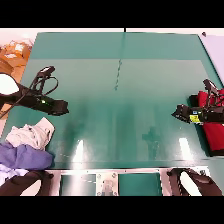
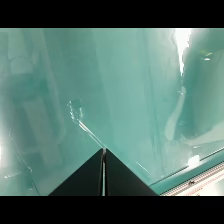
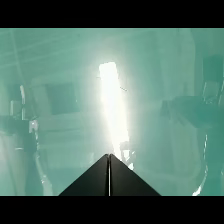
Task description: Fold the shirts.
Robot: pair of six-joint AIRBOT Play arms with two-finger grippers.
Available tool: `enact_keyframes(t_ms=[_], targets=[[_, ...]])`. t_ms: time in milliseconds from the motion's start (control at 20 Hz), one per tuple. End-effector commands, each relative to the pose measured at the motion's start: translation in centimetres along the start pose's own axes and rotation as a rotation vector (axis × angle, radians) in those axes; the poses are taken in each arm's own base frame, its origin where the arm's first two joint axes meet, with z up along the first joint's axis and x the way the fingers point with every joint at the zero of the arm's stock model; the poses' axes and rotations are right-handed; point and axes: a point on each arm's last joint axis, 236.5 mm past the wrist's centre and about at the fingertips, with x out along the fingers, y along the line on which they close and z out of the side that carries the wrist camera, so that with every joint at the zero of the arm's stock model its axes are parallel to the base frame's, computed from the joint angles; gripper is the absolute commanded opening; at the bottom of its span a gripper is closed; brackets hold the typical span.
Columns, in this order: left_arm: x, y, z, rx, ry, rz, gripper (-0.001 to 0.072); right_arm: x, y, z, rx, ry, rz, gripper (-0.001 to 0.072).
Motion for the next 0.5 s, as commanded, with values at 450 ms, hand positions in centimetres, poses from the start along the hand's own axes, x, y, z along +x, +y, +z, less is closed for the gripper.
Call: enact_keyframes(t_ms=[450], targets=[[-0.2, 0.3, 3.3, 0.000, -0.140, 0.013, 0.0022, 0.0, 0.0, 0.0, 0.000, 0.001, 0.000, 0.0009]])
